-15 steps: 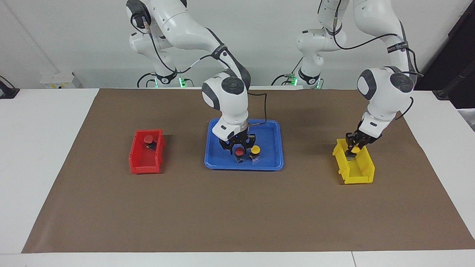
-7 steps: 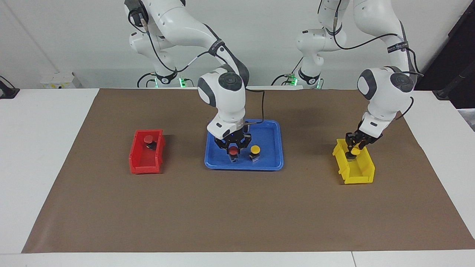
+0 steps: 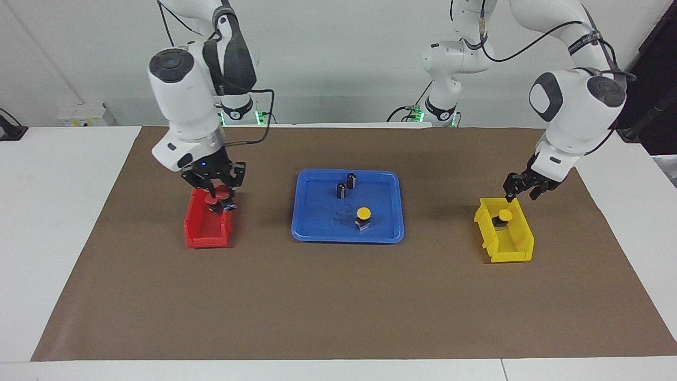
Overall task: Sort red and yellow buttons by color
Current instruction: 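Place the red button in the red bin while the left gripper grasps yellow, then lower the yellow button into the yellow bin with the left gripper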
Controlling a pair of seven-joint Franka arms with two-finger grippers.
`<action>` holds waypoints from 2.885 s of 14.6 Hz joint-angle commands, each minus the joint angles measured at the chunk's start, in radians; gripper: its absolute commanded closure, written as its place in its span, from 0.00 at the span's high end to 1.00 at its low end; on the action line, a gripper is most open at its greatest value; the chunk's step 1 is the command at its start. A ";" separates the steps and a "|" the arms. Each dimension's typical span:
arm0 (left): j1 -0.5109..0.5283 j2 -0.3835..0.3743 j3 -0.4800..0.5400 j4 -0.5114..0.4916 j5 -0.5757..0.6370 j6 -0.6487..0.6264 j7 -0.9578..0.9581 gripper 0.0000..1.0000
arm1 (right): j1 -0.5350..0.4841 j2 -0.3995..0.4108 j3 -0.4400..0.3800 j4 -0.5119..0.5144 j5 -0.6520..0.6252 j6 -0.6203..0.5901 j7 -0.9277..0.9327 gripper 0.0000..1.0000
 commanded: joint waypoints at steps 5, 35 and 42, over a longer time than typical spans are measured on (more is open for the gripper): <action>-0.303 0.047 -0.017 0.004 -0.019 0.116 -0.368 1.00 | -0.099 -0.088 0.012 -0.288 0.074 0.257 -0.138 0.23; -0.405 0.236 0.086 0.257 -0.016 -0.010 -0.466 0.01 | -0.119 -0.089 0.006 0.175 0.074 -0.310 -0.022 1.00; -0.037 0.219 0.091 0.255 -0.127 -0.065 0.176 0.01 | -0.153 -0.082 -0.057 0.281 0.062 -0.448 -0.023 1.00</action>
